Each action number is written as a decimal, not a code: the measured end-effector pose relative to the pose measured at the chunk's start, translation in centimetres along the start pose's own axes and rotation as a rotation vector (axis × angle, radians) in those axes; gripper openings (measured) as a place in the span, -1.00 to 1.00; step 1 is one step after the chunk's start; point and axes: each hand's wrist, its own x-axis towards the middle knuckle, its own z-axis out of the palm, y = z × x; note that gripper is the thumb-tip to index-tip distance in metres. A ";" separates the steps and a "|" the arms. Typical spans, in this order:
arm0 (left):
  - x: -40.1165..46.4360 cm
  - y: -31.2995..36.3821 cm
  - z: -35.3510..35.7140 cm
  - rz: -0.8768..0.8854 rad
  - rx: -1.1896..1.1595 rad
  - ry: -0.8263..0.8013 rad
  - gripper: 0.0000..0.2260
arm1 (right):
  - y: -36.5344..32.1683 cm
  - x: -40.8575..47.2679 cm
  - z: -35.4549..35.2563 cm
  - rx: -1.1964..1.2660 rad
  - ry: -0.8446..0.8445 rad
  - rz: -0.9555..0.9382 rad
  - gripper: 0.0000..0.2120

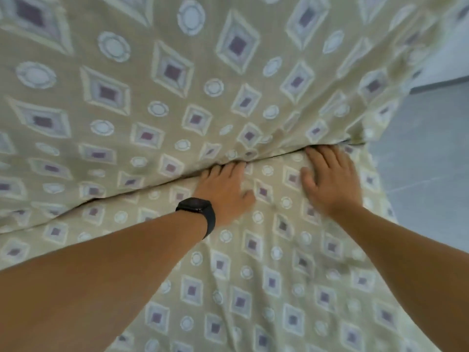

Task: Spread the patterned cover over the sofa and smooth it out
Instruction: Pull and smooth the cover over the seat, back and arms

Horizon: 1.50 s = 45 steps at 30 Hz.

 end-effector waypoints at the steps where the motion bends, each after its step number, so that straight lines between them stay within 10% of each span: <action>1: 1.0 1.8 0.7 -0.029 0.008 0.031 -0.33 | 0.4 0.7 0.2 0.010 0.019 -0.012 -0.45; 11: 5.6 4.4 -0.3 -0.158 -0.060 -0.176 -0.16 | 1.2 7.3 -1.5 0.084 -0.282 0.050 -0.47; 16: 5.6 8.4 -1.0 0.244 0.090 -0.218 0.02 | 5.5 -0.2 -1.1 0.137 -0.010 0.007 -0.45; 23: 9.5 7.7 2.3 0.276 0.089 -0.223 0.39 | 5.3 1.7 1.7 0.205 0.195 0.265 -0.47; 35: 8.2 10.4 -1.2 0.105 0.171 -0.470 0.38 | 3.9 3.3 -6.1 -0.001 -0.561 0.170 -0.24; 41: 0.8 12.3 -9.9 0.152 0.069 -0.201 -0.23 | 0.0 1.0 -19.4 0.217 -0.276 0.015 -0.48; 45: -5.7 9.8 -21.1 0.207 -0.003 0.315 -0.40 | -5.6 2.6 -29.4 0.291 0.140 -0.223 -0.52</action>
